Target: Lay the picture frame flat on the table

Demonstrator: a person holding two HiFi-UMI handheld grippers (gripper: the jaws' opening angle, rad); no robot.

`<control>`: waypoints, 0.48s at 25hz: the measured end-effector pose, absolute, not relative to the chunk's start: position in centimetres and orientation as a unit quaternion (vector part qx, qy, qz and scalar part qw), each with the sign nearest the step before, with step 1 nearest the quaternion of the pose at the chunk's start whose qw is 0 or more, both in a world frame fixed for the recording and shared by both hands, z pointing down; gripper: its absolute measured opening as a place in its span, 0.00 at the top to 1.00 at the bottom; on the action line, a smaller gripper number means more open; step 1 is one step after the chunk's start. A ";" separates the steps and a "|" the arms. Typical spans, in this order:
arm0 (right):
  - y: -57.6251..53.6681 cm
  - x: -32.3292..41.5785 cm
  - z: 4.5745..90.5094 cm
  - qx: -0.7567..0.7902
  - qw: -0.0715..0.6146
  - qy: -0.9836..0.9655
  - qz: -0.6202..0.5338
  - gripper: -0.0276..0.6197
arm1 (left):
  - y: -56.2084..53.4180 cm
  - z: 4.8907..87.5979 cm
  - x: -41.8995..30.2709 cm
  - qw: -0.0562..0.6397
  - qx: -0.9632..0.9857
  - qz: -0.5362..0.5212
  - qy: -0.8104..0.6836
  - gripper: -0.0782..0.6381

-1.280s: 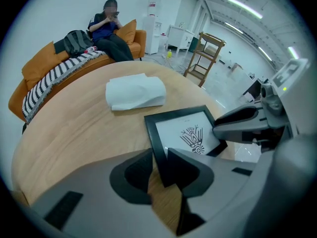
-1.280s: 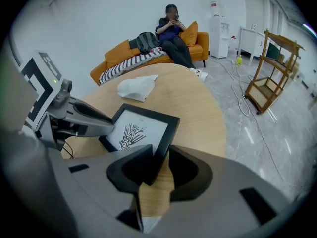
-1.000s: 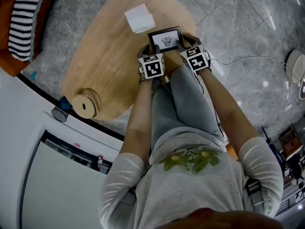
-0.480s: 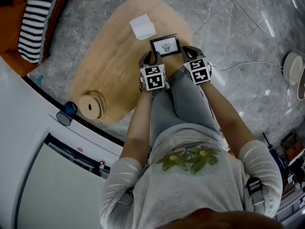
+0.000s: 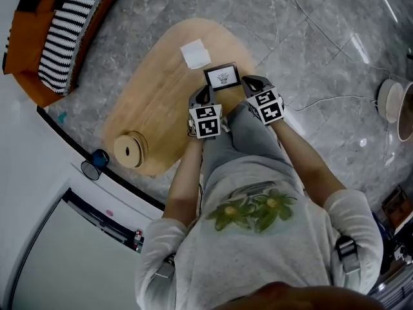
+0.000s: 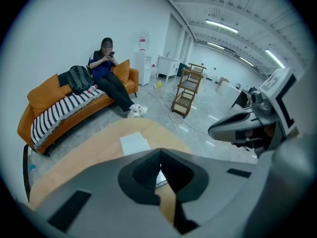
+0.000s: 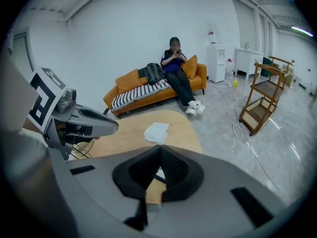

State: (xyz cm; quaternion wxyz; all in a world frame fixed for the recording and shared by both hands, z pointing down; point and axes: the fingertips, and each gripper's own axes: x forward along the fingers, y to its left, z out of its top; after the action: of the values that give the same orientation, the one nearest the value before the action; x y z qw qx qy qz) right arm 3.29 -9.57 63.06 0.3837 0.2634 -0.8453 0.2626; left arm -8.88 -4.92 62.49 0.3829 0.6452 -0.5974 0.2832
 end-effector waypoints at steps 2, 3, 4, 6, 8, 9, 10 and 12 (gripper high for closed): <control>-9.5 2.9 61.6 0.259 0.381 -0.849 0.259 0.95 | -4.8 61.4 -8.8 0.378 0.651 0.281 -0.596 0.87; -9.4 2.8 60.9 0.257 0.378 -0.852 0.257 0.95 | -4.8 61.0 -8.7 0.377 0.653 0.278 -0.595 0.87; -9.4 2.6 60.3 0.256 0.374 -0.854 0.254 0.95 | -4.7 60.6 -8.7 0.377 0.654 0.276 -0.595 0.87; -9.2 2.4 59.1 0.253 0.369 -0.858 0.251 0.95 | -4.8 59.6 -8.5 0.378 0.658 0.269 -0.593 0.87; -9.0 2.4 58.2 0.249 0.368 -0.860 0.249 0.95 | -5.1 58.4 -8.3 0.377 0.662 0.264 -0.592 0.87; -8.9 2.4 57.8 0.247 0.367 -0.862 0.248 0.95 | -5.2 57.9 -8.2 0.375 0.664 0.262 -0.591 0.87; -8.8 2.3 57.5 0.245 0.367 -0.863 0.246 0.95 | -5.3 57.5 -8.1 0.373 0.666 0.261 -0.591 0.87; -8.6 2.3 57.0 0.239 0.368 -0.866 0.240 0.95 | -5.3 56.9 -8.0 0.370 0.670 0.261 -0.589 0.87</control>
State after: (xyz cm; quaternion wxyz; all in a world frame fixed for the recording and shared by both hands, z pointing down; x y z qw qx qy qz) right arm 2.27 -8.63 56.97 0.3680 0.2391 -0.8658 0.2403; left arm -7.97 -5.26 56.93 0.3699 0.6695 -0.5889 0.2609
